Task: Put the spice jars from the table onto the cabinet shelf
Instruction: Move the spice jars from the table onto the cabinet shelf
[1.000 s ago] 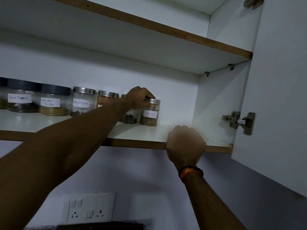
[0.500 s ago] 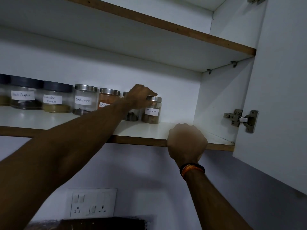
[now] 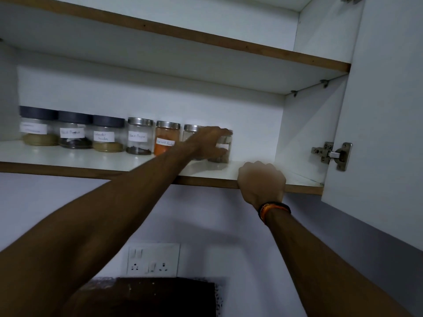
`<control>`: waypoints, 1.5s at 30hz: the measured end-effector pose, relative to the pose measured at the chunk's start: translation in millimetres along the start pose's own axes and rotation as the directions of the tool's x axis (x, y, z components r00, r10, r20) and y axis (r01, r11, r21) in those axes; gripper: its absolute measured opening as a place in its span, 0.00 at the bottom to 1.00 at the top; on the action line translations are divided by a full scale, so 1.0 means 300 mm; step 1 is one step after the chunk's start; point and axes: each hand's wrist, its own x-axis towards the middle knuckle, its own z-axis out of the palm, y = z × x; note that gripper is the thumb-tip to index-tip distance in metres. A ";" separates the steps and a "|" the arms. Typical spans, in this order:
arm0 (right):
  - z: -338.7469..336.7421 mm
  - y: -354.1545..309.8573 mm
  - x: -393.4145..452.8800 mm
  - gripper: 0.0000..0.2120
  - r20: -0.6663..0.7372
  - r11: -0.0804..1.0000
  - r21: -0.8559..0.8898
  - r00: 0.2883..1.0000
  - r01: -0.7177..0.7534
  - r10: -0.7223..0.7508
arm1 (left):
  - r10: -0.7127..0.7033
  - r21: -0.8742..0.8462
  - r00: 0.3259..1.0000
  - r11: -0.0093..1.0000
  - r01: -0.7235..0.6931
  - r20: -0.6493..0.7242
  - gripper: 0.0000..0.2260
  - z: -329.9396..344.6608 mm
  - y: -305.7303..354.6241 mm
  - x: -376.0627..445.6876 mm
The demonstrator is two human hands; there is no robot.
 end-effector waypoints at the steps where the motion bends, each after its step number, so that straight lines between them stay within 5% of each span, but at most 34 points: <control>1: 0.001 0.004 0.006 0.18 0.041 0.999 -0.035 0.999 0.018 -0.016 | 0.002 -0.015 0.999 1.000 -0.001 0.038 0.28 -0.004 0.018 -0.024; 6: -0.020 0.018 -0.012 0.17 0.199 0.966 -0.171 0.967 0.194 -0.159 | 0.015 -0.040 0.992 0.999 -0.010 0.128 0.26 -0.028 0.092 -0.170; 9: -0.043 0.012 -0.051 0.26 0.229 0.946 -0.213 0.954 0.245 -0.196 | 0.006 -0.054 0.995 0.999 -0.001 0.104 0.25 -0.025 0.117 -0.272; 11: -0.048 -0.001 -0.080 0.30 0.136 0.969 -0.143 0.974 0.200 -0.181 | 0.011 -0.067 0.998 0.998 -0.007 0.065 0.24 -0.020 0.141 -0.334; 16: -0.044 0.005 -0.211 0.20 -0.022 0.970 0.089 0.974 0.226 -0.225 | 0.044 -0.057 0.998 0.998 -0.042 0.037 0.24 0.011 0.210 -0.469; 20: -0.090 -0.024 -0.305 0.32 0.048 0.976 0.172 0.989 0.131 -0.141 | 0.095 0.025 0.994 0.995 -0.094 -0.045 0.29 0.055 0.236 -0.562; 24: -0.117 -0.034 -0.387 0.34 0.065 0.967 0.224 0.988 0.121 -0.138 | 0.100 0.005 0.991 0.995 -0.100 -0.093 0.29 0.111 0.260 -0.636; 29: -0.106 -0.047 -0.569 0.32 0.283 0.979 0.205 0.957 0.010 -0.069 | 0.025 -0.094 0.999 0.995 -0.021 0.045 0.31 0.227 0.262 -0.759; 36: -0.077 -0.097 -0.851 0.28 0.582 0.978 0.190 0.812 -0.089 -0.040 | -0.078 -0.202 0.936 0.967 0.155 0.342 0.30 0.429 0.217 -1.011; 45: -0.055 -0.190 -1.212 0.20 0.861 0.977 0.128 0.508 -0.170 -0.024 | -0.102 -0.288 0.798 0.899 0.330 0.595 0.27 0.616 0.181 -1.368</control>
